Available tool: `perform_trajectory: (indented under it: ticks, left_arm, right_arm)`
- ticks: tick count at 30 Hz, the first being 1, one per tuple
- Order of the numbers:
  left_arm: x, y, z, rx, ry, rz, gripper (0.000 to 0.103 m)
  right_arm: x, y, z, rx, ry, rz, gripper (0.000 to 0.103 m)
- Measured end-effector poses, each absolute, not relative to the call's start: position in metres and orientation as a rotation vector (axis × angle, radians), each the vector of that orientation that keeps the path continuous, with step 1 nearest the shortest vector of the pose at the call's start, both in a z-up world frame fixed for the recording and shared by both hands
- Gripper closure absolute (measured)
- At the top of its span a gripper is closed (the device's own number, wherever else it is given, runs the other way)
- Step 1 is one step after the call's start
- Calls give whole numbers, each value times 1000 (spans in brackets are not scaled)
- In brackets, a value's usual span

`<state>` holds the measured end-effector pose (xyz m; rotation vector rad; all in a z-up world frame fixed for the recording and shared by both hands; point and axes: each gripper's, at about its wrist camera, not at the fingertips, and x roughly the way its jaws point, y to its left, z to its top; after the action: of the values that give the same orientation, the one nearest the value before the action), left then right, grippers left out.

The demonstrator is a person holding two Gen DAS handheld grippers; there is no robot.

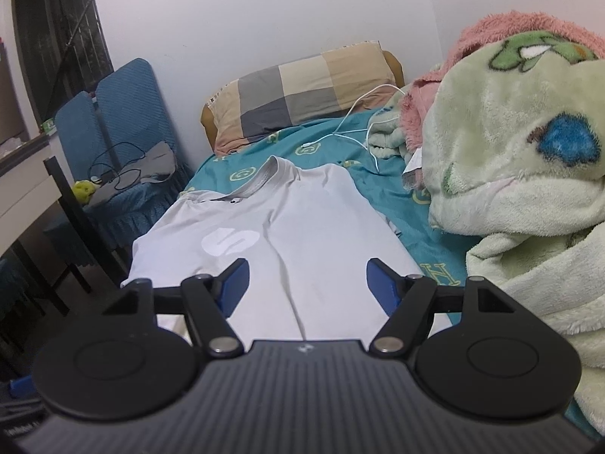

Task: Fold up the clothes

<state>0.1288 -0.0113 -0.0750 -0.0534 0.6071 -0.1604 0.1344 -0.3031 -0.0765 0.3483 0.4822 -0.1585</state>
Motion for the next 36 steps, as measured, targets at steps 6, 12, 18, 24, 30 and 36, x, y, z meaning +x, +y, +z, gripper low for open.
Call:
perform_trajectory:
  ticks: [6,12,18,24,30,36]
  left_arm:
    - [132,-17,-80,-39,611,-160,0]
    - [134,-18,-84,-43,626,-143,0]
    - [137,-11,-88,-83,642,-119,0]
    - [147,0,-98,-158,675,-91,0]
    - [167,7,-115,-221,727,-58,0]
    - [180,4,-127,-220,760,-64,0]
  right_arm:
    - [140,-308,-80,366,488,-155,32]
    - [153,-314,-85,382,498,-159,38]
    - [199,-348,-91,448,526,-184,50]
    - [256,-393,-114,570,567,-226,67]
    - [301,-428,-149,568,609,-312,67]
    - [325,-467,-180,723,642,-326,68]
